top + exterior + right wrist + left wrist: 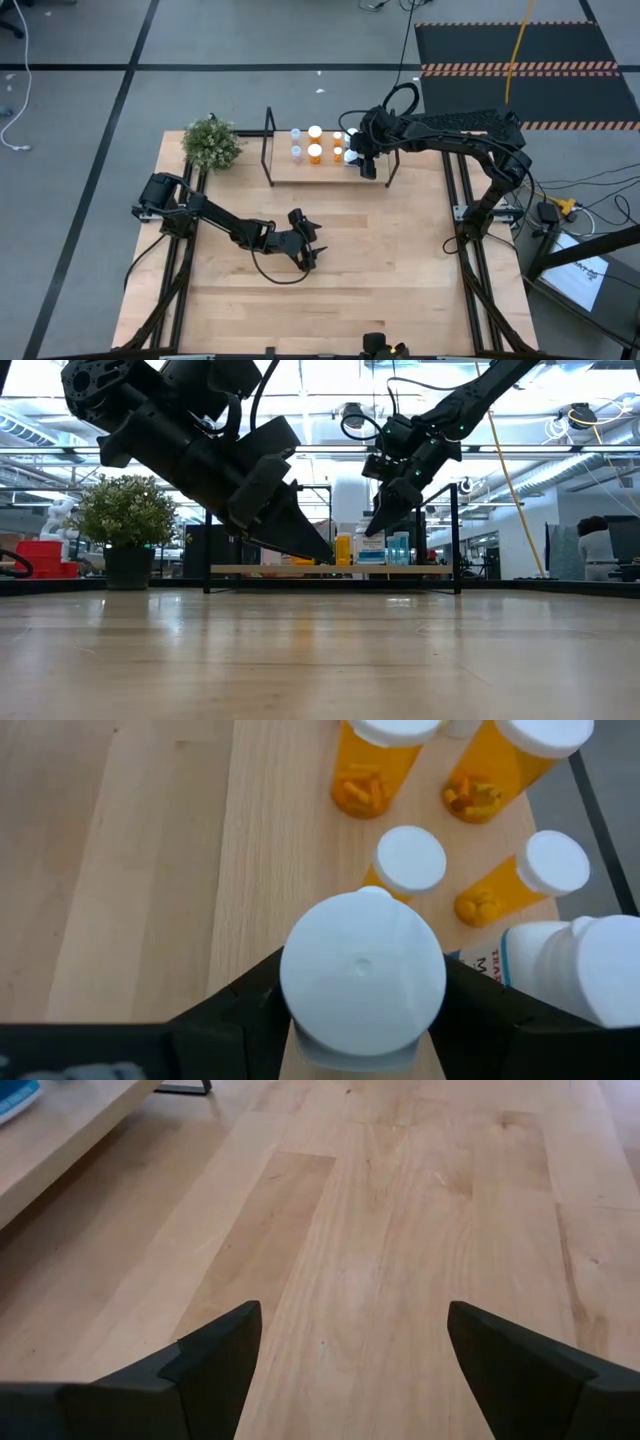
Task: Pick and place medicine bottles onto shelf by color
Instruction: Put the white pill bottle on the shelf aligned with the other white pill bottle
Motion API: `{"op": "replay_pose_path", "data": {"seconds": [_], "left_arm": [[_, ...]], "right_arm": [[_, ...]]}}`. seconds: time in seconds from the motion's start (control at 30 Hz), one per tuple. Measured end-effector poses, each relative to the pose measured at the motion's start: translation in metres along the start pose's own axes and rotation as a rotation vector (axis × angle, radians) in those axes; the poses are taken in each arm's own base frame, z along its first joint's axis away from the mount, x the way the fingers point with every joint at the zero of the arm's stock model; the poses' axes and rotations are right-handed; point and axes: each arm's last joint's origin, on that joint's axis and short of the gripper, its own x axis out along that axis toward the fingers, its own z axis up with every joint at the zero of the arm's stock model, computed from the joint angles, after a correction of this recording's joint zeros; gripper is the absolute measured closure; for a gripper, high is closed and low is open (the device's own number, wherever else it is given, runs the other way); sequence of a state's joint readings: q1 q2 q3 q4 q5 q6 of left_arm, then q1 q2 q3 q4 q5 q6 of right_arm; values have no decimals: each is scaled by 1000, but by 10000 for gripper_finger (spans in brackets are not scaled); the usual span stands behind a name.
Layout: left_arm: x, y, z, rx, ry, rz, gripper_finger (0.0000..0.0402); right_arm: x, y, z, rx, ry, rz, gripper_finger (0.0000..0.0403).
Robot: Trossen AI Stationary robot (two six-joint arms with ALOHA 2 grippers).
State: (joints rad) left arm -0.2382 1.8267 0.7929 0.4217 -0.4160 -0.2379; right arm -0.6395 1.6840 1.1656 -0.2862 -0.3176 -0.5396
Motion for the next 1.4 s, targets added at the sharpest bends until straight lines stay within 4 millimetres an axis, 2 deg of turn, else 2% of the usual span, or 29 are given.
{"op": "replay_pose_path", "data": {"seconds": [0.27, 0.93, 1.4], "left_arm": [[0, 0, 0, -1, 0, 0, 80], [0, 0, 0, -1, -1, 0, 80], [0, 0, 0, -2, -3, 0, 80]], "right_arm": [[0, -1, 0, -1, -5, -4, 197], [0, -1, 1, -44, -11, -13, 196], [-18, 2, 6, -104, -8, -44, 196]]}}
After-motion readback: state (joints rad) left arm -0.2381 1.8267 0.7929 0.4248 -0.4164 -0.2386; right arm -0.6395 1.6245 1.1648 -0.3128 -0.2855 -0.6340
